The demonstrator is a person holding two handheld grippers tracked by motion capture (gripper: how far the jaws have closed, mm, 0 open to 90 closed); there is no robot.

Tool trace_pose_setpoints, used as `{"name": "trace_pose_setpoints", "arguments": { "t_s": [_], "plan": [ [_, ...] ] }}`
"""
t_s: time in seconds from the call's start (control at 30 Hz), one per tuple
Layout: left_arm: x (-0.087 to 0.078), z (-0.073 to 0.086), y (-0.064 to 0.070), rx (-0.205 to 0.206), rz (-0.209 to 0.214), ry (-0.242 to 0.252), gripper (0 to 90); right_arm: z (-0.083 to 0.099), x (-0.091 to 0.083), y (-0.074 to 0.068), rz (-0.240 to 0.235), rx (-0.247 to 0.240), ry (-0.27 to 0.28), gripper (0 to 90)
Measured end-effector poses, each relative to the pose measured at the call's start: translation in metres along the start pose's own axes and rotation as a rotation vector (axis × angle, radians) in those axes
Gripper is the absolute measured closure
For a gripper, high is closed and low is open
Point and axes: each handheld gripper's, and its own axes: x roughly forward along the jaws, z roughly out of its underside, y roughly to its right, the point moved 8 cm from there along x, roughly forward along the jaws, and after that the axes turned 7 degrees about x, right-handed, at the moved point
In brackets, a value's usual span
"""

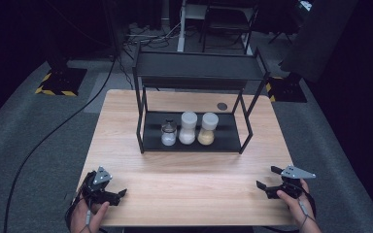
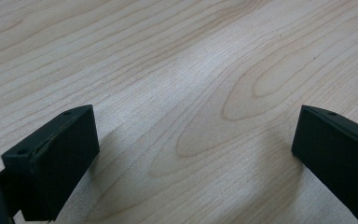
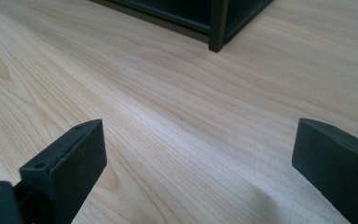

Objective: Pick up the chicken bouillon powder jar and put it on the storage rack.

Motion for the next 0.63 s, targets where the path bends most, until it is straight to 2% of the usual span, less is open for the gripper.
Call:
{"name": "trace_pose_setpoints", "arguments": {
  "t_s": [0.13,0.2,0.3,0.37,0.4,0.63],
  "plan": [
    [0.000,0.000,0.000,0.000,0.000,0.000,0.1,0.000,0.000,-0.001,0.015,-0.012,-0.016,3.4],
    [0.000,0.000,0.000,0.000,0.000,-0.001,0.1,-0.002,0.002,-0.002,0.020,-0.024,-0.041,3.4],
    [0.000,0.000,0.000,0.000,0.000,-0.001,0.1,-0.005,0.005,-0.003,0.024,-0.036,-0.103,3.9],
    [0.000,0.000,0.000,0.000,0.000,0.000,0.1,-0.009,0.009,-0.005,0.031,-0.052,-0.170,3.4],
    [0.000,0.000,0.000,0.000,0.000,-0.001,0.1,-0.010,0.011,-0.005,0.030,-0.045,-0.194,1.6],
    [0.000,0.000,0.000,0.000,0.000,0.000,0.1,-0.011,0.011,-0.007,0.036,-0.041,-0.196,1.1]
  ]
}}
